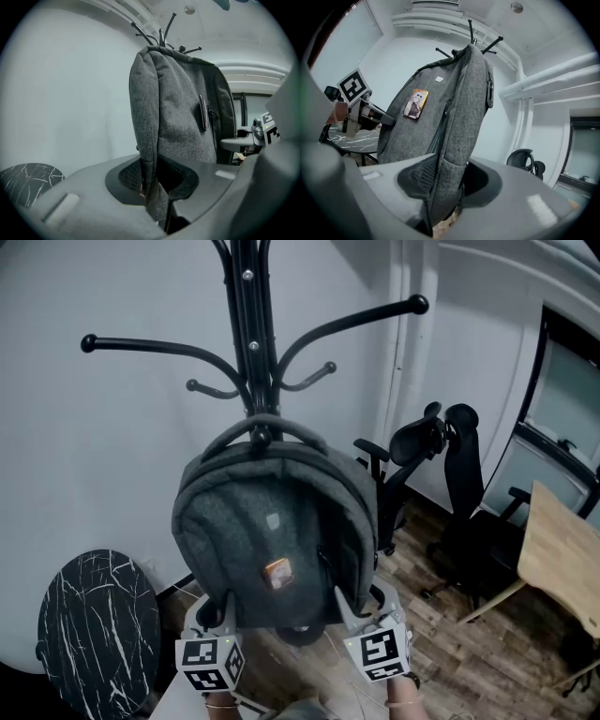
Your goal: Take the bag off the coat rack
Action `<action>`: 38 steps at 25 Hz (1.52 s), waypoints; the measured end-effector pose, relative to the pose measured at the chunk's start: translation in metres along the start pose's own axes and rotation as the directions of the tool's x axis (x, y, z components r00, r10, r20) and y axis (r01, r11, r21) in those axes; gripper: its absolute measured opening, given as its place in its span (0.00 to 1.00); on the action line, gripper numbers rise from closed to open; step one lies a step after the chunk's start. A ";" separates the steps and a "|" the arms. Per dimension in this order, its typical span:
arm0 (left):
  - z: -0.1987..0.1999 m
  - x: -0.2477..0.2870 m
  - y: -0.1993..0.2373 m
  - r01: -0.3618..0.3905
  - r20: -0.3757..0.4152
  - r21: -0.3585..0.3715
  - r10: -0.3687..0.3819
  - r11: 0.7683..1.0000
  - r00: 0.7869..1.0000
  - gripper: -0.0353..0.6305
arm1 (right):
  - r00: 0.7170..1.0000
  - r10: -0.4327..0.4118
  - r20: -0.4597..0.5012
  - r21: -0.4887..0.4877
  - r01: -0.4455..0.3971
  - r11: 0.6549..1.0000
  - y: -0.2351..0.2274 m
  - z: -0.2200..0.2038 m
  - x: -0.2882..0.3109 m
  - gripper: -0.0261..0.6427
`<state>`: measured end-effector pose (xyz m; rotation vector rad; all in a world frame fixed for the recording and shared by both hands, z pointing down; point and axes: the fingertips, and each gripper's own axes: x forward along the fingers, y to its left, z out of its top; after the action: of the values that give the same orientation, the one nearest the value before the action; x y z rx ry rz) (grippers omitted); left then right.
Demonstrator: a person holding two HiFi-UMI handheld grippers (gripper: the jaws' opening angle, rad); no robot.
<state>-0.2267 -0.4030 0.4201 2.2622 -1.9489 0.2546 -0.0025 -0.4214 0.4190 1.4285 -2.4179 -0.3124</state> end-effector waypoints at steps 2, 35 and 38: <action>0.002 -0.003 -0.001 -0.003 0.006 0.001 0.003 1.000 1.000 0.16 | 1.000 0.001 0.005 -0.004 -0.001 1.000 0.000 0.002 -0.003 0.25; 0.016 -0.095 -0.031 -0.044 0.075 0.033 0.041 0.998 0.996 0.16 | 0.998 0.008 0.068 -0.025 -0.006 1.000 0.018 0.022 -0.086 0.25; 0.016 -0.107 -0.038 -0.048 0.082 0.034 0.045 0.998 0.996 0.16 | 0.997 0.008 0.074 -0.026 -0.006 1.000 0.019 0.023 -0.100 0.25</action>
<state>-0.2041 -0.2981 0.3808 2.2855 -2.0557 0.2079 0.0189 -0.3245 0.3885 1.4214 -2.4675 -0.4010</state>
